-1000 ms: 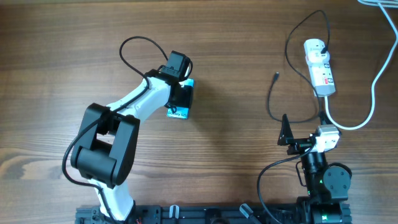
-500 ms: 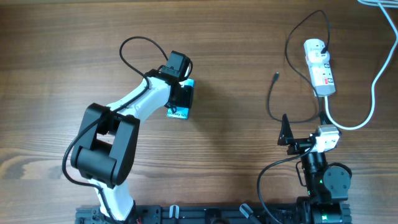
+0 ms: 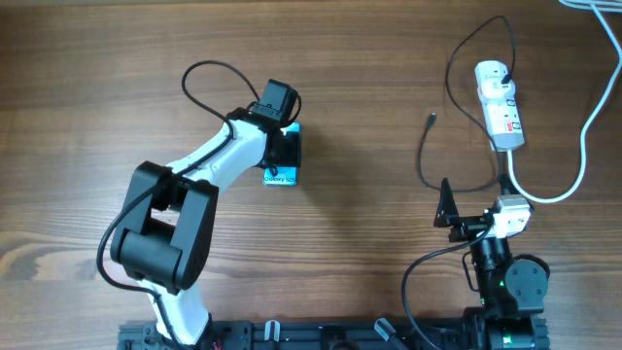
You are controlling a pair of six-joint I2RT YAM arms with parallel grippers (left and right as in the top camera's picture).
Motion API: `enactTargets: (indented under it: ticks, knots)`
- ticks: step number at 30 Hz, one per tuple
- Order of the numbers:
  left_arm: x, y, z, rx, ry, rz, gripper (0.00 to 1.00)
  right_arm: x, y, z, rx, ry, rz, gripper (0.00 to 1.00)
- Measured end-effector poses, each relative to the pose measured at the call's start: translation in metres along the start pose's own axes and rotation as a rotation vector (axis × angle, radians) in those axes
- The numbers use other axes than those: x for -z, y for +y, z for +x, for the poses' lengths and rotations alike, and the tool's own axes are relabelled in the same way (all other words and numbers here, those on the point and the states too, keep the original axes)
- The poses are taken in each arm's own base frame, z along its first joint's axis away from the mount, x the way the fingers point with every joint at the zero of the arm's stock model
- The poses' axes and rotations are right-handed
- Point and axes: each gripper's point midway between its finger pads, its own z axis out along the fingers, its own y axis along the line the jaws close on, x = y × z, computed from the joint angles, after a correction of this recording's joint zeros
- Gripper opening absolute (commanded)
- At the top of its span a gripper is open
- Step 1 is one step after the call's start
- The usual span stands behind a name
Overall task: Plug charger to phone and switch on socket
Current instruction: 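Close the left gripper on the phone's long edges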
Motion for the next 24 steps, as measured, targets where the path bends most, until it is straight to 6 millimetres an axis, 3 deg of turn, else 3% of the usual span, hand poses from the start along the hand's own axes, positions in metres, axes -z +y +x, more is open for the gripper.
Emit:
enactTargets:
  ticks: [6, 24]
  knots:
    - [0.0011, 0.0010, 0.0009, 0.206, 0.007, -0.007, 0.24, 0.0000, 0.0000, 0.0000, 0.000, 0.000, 0.000, 1.00]
    - [0.0013, 0.0013, 0.0000, 0.257, 0.003, -0.010, 0.24, 0.0000, 0.0000, 0.0000, 0.000, 0.000, 0.000, 0.99]
